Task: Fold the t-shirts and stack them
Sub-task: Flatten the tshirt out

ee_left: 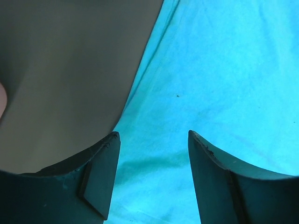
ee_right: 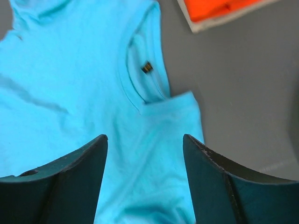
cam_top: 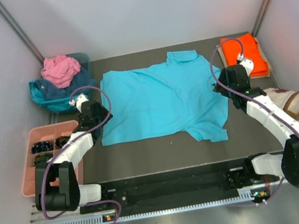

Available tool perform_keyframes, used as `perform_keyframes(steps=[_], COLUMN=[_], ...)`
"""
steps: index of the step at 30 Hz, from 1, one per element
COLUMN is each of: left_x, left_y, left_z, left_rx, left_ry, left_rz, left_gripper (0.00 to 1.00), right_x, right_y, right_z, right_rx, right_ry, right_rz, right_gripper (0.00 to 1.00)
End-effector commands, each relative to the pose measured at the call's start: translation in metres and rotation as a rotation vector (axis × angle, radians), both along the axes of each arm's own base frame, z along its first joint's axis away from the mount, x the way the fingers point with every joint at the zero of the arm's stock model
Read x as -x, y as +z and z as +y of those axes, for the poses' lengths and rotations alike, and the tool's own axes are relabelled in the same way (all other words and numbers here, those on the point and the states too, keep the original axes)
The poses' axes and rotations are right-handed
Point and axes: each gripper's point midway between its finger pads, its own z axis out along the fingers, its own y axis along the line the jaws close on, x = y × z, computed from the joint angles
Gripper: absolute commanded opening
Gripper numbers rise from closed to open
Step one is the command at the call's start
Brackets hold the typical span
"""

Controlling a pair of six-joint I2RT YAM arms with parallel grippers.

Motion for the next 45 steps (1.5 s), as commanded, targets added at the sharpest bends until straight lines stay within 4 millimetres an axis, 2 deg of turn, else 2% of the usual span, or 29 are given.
perform_keyframes(steps=[1,2,3,4,5,6,7,8,9,11,13,14,15,16,17,18,19,20,21,22,23,24,25,26,27,28,36,45], left_x=[-0.017,-0.018,-0.017,-0.016,-0.016,-0.015,-0.013,-0.013,-0.012,-0.010,-0.010,-0.009,-0.009,-0.008,-0.009,-0.008,-0.008,-0.008,-0.008,-0.007,-0.006,-0.006,-0.005,-0.006,-0.005,-0.005,-0.005,-0.005], left_y=[0.019,0.018,0.018,0.017,0.017,0.016,0.014,0.014,0.014,0.011,0.010,0.010,0.008,0.007,0.007,0.005,0.005,0.005,0.004,0.003,0.003,0.002,0.000,0.001,0.000,0.001,-0.004,-0.006], left_z=[-0.009,-0.010,-0.010,-0.011,-0.011,-0.011,-0.011,-0.013,-0.013,-0.016,-0.017,-0.018,-0.019,-0.020,-0.020,-0.020,-0.020,-0.019,-0.018,-0.017,-0.017,-0.016,-0.016,-0.016,-0.015,-0.015,-0.013,-0.012], left_rx=[0.040,0.040,0.040,0.042,0.042,0.043,0.043,0.048,0.051,0.062,0.066,0.069,0.072,0.070,0.069,0.066,0.066,0.063,0.058,0.056,0.054,0.051,0.046,0.047,0.046,0.045,0.040,0.038], left_ry=[-0.019,-0.021,-0.021,-0.025,-0.025,-0.026,-0.027,-0.033,-0.035,-0.043,-0.048,-0.051,-0.054,-0.057,-0.057,-0.056,-0.055,-0.053,-0.050,-0.048,-0.045,-0.044,-0.044,-0.044,-0.044,-0.043,-0.030,-0.019], left_rz=[-0.091,-0.091,-0.091,-0.091,-0.091,-0.092,-0.087,-0.087,-0.090,-0.086,-0.087,-0.087,-0.082,-0.080,-0.079,-0.074,-0.074,-0.075,-0.072,-0.068,-0.066,-0.065,-0.059,-0.060,-0.056,-0.058,-0.045,-0.036], left_gripper=[0.65,0.65,0.65,0.65,0.65,0.65,0.65,0.65,0.65,0.65,0.65,0.65,0.65,0.65,0.65,0.65,0.65,0.65,0.65,0.65,0.65,0.65,0.65,0.65,0.65,0.65,0.65,0.65], right_x=[-0.056,-0.064,-0.076,-0.087,-0.095,-0.108,-0.116,-0.127,-0.140,-0.162,-0.176,-0.193,-0.201,-0.207,-0.222,-0.233,-0.237,-0.252,-0.261,-0.267,-0.276,-0.281,-0.286,-0.292,-0.294,-0.298,-0.305,-0.308], right_y=[0.050,0.052,0.067,0.055,0.056,0.070,0.067,0.052,0.062,0.057,0.055,0.052,0.052,0.044,0.065,0.036,0.027,0.045,0.013,0.009,0.016,0.010,-0.014,-0.010,-0.014,-0.029,-0.052,-0.064], right_z=[0.007,0.010,0.015,0.016,0.017,0.020,0.022,0.024,0.029,0.035,0.042,0.047,0.054,0.057,0.066,0.067,0.069,0.073,0.076,0.077,0.080,0.082,0.080,0.080,0.078,0.071,0.046,0.051], right_rx=[0.047,0.051,0.048,0.066,0.075,0.078,0.100,0.109,0.112,0.128,0.128,0.123,0.109,0.114,0.103,0.100,0.112,0.115,0.109,0.123,0.120,0.118,0.112,0.109,0.103,0.092,0.015,-0.005], right_ry=[0.055,0.072,0.091,0.103,0.109,0.118,0.142,0.157,0.177,0.213,0.276,0.300,0.348,0.385,0.430,0.453,0.485,0.506,0.527,0.552,0.567,0.580,0.591,0.597,0.599,0.594,0.581,0.626], right_rz=[-0.152,-0.158,-0.188,-0.155,-0.155,-0.182,-0.169,-0.131,-0.146,-0.132,-0.128,-0.127,-0.129,-0.101,-0.151,-0.095,-0.064,-0.103,-0.048,-0.046,-0.059,-0.051,-0.017,-0.033,-0.030,-0.013,-0.002,-0.007], right_gripper=[0.67,0.67,0.67,0.67,0.67,0.67,0.68,0.68,0.68,0.68,0.68,0.68,0.68,0.68,0.69,0.68,0.68,0.68,0.69,0.68,0.69,0.68,0.68,0.68,0.68,0.68,0.68,0.68])
